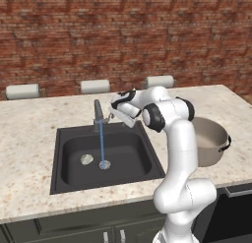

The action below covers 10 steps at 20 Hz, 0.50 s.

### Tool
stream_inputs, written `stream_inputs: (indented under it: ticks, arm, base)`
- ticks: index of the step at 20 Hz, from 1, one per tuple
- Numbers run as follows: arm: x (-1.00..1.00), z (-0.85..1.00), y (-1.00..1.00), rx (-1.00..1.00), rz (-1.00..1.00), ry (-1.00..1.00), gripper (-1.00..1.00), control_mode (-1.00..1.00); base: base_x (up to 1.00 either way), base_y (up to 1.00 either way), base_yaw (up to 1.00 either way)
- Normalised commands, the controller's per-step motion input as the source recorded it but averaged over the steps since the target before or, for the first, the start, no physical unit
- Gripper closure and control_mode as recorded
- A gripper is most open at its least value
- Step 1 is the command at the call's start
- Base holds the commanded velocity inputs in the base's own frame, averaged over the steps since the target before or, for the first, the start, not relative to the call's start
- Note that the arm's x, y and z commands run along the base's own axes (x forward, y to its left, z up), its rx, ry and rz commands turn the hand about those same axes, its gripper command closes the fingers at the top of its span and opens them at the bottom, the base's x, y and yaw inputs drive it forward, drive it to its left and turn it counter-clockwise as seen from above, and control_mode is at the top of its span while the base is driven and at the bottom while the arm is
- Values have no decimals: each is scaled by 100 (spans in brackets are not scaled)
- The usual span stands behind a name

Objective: Dump the garlic from the pot into the sink. Then turn on the water and wash the garlic. Then turn off the water and put the garlic back in the pot.

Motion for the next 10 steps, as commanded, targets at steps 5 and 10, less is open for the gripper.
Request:
stream_inputs:
  ticks: [5,10]
  arm:
    - [25,-23,24,0,0,0,-100,-100]
    - [22,-30,32,0,0,2,-100,-100]
  base:
    - [0,0,0]
    - [0,0,0]
